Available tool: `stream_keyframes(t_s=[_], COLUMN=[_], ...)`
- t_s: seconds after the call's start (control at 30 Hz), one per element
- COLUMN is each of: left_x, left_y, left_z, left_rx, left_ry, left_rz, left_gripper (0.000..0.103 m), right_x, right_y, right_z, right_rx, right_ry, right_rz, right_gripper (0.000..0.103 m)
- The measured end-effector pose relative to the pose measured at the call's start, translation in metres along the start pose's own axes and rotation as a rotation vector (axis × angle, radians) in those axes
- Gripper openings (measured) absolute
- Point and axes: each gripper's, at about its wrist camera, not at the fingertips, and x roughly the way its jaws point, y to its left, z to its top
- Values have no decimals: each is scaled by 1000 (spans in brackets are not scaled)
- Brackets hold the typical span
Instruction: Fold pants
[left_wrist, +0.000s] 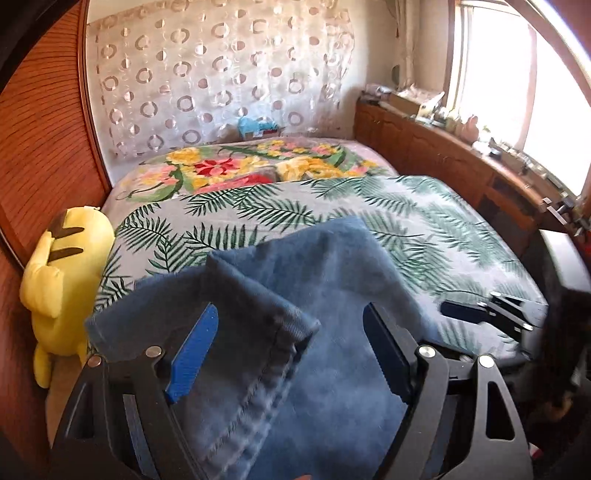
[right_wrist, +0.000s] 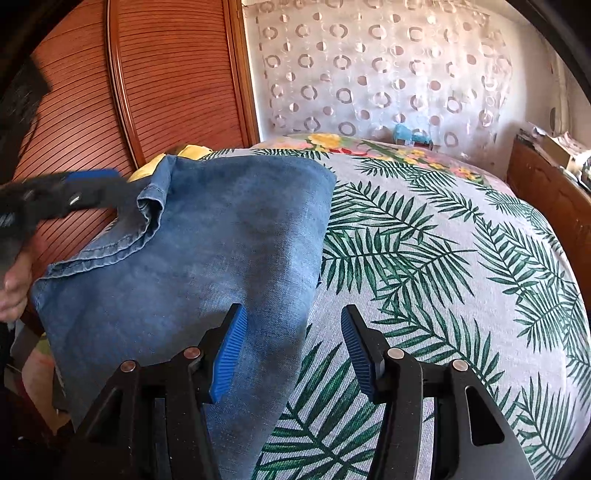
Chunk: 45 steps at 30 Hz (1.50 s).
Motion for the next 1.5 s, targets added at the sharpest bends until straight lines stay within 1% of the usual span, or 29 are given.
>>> stream_keyframes(t_s=[0.07, 0.23, 0.4, 0.47, 0.57, 0.67, 0.9, 1.0, 1.07, 1.17, 1.23, 1.33, 1.4, 1.43, 1.5], left_x=[11, 13, -5, -10, -15, -21, -44, -55, -61, -64, -62, -53, -46, -41, -36], left_y=[0, 19, 65, 87, 115, 125, 114, 100, 92, 78, 70, 67, 72, 80, 94], left_z=[3, -1, -4, -4, -6, -8, -10, -16, -25, -41, -53, -70, -78, -81, -85], left_rx=[10, 24, -12, -32, -73, -93, -92, -77, -81, -88, -89, -87, -86, -96, -125], left_ry=[27, 52, 47, 48, 53, 39, -41, -68, -82, -85, -72, -41, -11, 10, 27], left_rz=[52, 125, 208, 259, 290, 290, 246, 203, 162, 106, 91, 108, 149, 184, 221], left_gripper=[81, 82, 82, 82, 82, 82, 82, 82, 82, 82, 82, 82, 82, 82, 82], right_x=[0, -2, -2, -3, -3, -3, -3, -5, -9, -14, -18, -19, -19, -19, -19], right_y=[-2, -5, -5, -5, -4, -4, -4, -3, -2, 5, 10, 15, 17, 19, 19], right_z=[-1, -1, -1, -1, -1, -1, -1, 1, 1, 0, 0, -3, -5, -4, -4], right_rx=[6, 14, 14, 15, 14, 14, 16, 23, 40, 47, 36, 25, 18, 17, 21], right_ry=[1, -1, -8, -8, -8, -8, -2, 4, 13, 31, 42, 66, 73, 78, 81], right_rz=[9, 21, 21, 20, 20, 21, 22, 26, 55, 88, 101, 89, 69, 61, 58], right_gripper=[55, 55, 55, 55, 55, 55, 55, 55, 55, 55, 55, 55, 55, 55, 55])
